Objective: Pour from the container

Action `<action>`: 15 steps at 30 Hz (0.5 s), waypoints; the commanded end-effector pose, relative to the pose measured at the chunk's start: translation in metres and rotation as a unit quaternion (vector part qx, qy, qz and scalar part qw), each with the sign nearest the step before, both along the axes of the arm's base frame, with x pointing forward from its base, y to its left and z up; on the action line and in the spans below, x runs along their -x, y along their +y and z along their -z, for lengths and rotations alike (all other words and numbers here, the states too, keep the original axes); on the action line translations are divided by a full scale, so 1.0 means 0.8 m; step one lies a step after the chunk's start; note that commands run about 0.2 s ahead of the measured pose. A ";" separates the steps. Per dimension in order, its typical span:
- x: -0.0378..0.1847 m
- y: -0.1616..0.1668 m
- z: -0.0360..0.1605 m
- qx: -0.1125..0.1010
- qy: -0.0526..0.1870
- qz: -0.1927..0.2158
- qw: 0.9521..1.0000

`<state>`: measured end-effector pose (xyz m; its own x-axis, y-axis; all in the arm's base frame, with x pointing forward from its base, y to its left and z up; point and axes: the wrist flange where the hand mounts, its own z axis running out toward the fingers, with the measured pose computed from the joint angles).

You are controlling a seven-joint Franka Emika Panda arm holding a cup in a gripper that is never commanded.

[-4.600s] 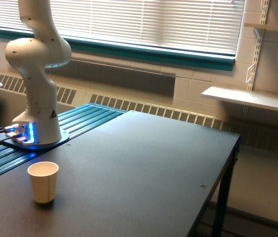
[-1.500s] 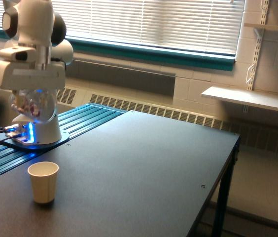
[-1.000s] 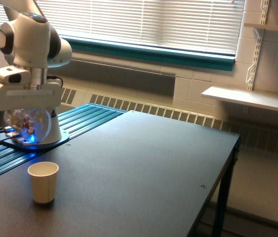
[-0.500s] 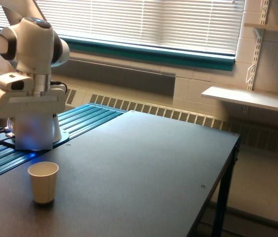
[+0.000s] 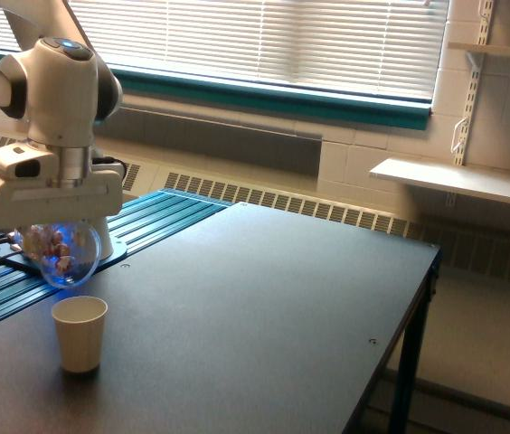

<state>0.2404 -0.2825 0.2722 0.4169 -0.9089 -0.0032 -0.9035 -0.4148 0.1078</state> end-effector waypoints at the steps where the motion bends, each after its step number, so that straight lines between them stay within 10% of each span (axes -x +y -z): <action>1: -0.018 0.012 0.010 -0.025 0.022 -0.015 0.999; 15: -0.027 0.003 0.025 -0.054 0.072 -0.030 0.995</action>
<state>0.2581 -0.2762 0.2530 0.4362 -0.8881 -0.1449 -0.8694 -0.4575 0.1867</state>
